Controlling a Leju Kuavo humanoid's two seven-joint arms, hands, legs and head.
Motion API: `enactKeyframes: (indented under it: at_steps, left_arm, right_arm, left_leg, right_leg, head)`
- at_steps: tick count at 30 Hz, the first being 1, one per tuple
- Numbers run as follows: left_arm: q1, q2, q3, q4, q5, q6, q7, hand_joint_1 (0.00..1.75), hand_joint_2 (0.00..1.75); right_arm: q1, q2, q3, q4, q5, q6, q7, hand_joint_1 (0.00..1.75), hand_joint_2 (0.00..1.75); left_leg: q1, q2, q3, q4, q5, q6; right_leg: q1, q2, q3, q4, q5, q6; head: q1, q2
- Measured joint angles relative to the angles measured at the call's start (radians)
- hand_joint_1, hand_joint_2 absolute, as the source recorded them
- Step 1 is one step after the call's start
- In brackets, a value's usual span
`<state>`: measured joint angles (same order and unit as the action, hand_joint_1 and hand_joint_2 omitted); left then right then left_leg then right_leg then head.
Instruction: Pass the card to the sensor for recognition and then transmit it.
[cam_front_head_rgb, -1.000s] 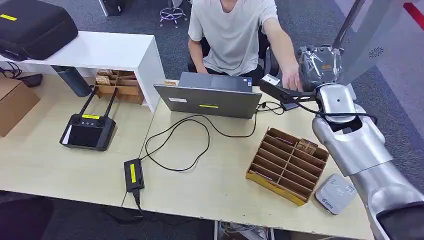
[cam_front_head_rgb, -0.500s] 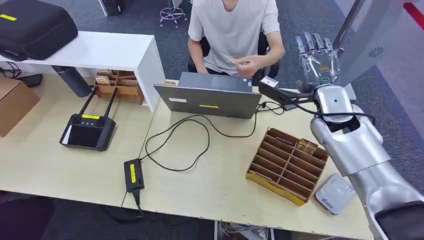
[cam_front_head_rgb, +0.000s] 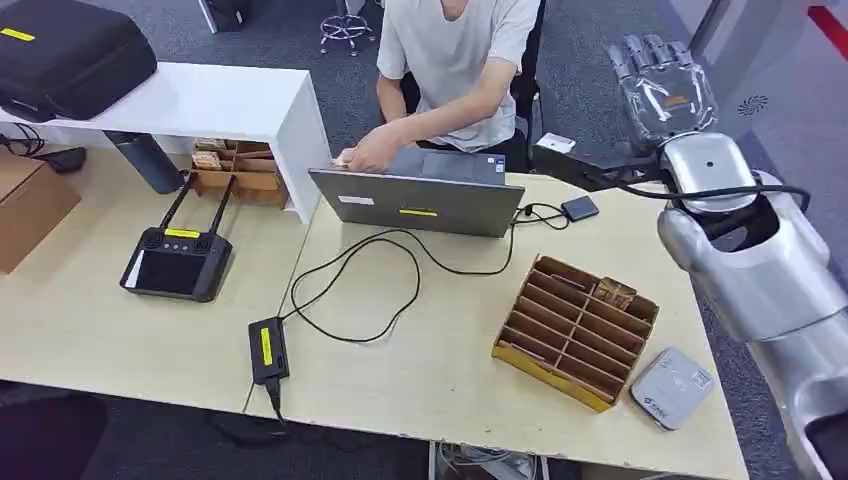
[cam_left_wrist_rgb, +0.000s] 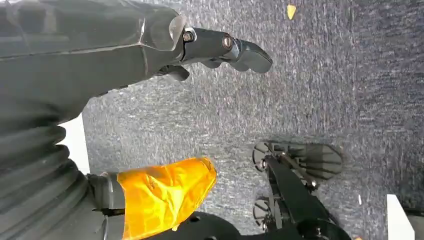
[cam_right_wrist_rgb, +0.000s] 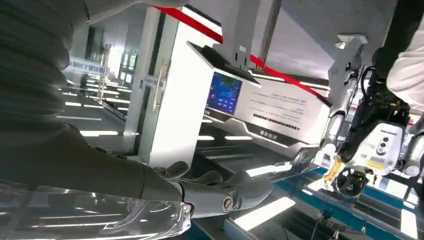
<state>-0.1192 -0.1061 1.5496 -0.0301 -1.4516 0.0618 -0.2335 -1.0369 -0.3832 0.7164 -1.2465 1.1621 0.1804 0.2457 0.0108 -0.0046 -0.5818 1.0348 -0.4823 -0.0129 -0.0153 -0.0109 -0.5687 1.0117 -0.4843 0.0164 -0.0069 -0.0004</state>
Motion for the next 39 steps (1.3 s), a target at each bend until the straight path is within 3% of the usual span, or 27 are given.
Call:
enactKeyframes:
  at_steps: [7,15,21,24,26,30,33,36,39]
  left_arm:
    - [0.032,-0.003,0.000,-0.023,0.022,-0.042,-0.009,0.00,1.75]
    - [0.030,-0.022,0.000,-0.077,0.021,-0.077,0.003,0.00,1.75]
    - [0.031,-0.042,0.000,-0.117,0.025,-0.104,0.010,0.00,1.75]
    - [0.032,-0.056,0.000,-0.142,0.031,-0.127,0.013,0.00,1.75]
    - [0.033,-0.072,-0.001,-0.176,0.038,-0.155,0.022,0.00,1.75]
    - [0.037,-0.099,-0.005,-0.236,0.054,-0.193,0.031,0.00,1.75]
    - [0.039,-0.109,-0.016,-0.257,0.070,-0.202,0.040,0.00,1.75]
    - [0.042,-0.113,-0.030,-0.264,0.079,-0.199,0.043,0.00,1.75]
    - [0.041,-0.113,-0.045,-0.264,0.087,-0.182,0.044,0.00,1.75]
  right_arm:
    - [0.001,-0.231,-0.023,-0.052,-0.062,-0.027,0.007,0.00,1.75]
    - [0.056,-0.463,-0.117,0.053,-0.051,-0.052,0.039,0.00,1.75]
    - [0.157,-0.620,-0.195,0.187,-0.075,-0.040,0.079,0.00,1.75]
    - [0.262,-0.687,-0.240,0.223,-0.118,-0.011,0.113,0.00,1.75]
    - [0.397,-0.741,-0.311,0.235,-0.161,0.028,0.145,0.00,1.75]
    - [0.693,-0.798,-0.500,0.246,-0.198,0.107,0.175,0.00,1.75]
    - [0.951,-0.801,-0.710,0.237,-0.183,0.169,0.179,0.00,1.75]
    - [1.104,-0.794,-0.877,0.218,-0.149,0.202,0.174,0.00,1.75]
    - [1.239,-0.776,-1.013,0.196,-0.095,0.327,0.157,0.00,1.75]
  left_leg:
    - [0.000,-0.002,-0.003,0.002,-0.001,0.001]
    - [-0.001,-0.004,-0.003,0.003,-0.002,0.003]
    - [-0.001,-0.007,-0.004,0.003,-0.002,0.003]
    - [-0.001,-0.007,-0.003,0.003,-0.003,0.004]
    - [0.000,-0.010,-0.004,0.003,-0.004,0.006]
    - [-0.001,-0.011,-0.005,0.003,-0.005,0.007]
    - [-0.001,-0.013,-0.006,0.002,-0.005,0.007]
    - [-0.003,-0.011,-0.003,0.001,-0.005,0.007]
    - [-0.002,-0.010,-0.001,0.001,-0.006,0.007]
  right_leg:
    - [0.000,-0.001,0.000,-0.001,0.000,0.000]
    - [-0.001,-0.003,0.000,-0.001,0.000,0.001]
    - [-0.001,-0.005,0.000,-0.002,-0.001,0.002]
    - [-0.001,-0.006,0.000,-0.002,-0.001,0.003]
    - [0.000,-0.010,0.002,-0.003,-0.003,0.005]
    - [-0.001,-0.011,0.002,-0.003,-0.004,0.006]
    - [-0.001,-0.014,0.002,-0.003,-0.005,0.005]
    - [-0.004,-0.009,0.001,-0.002,-0.005,0.005]
    - [-0.003,-0.009,0.002,-0.003,-0.006,0.006]
  head:
    - [0.000,0.000]
    - [0.000,0.000]
    - [0.000,0.000]
    - [-0.001,0.000]
    - [0.000,0.000]
    - [0.000,0.000]
    - [0.000,0.000]
    - [0.000,0.000]
    - [0.001,0.000]
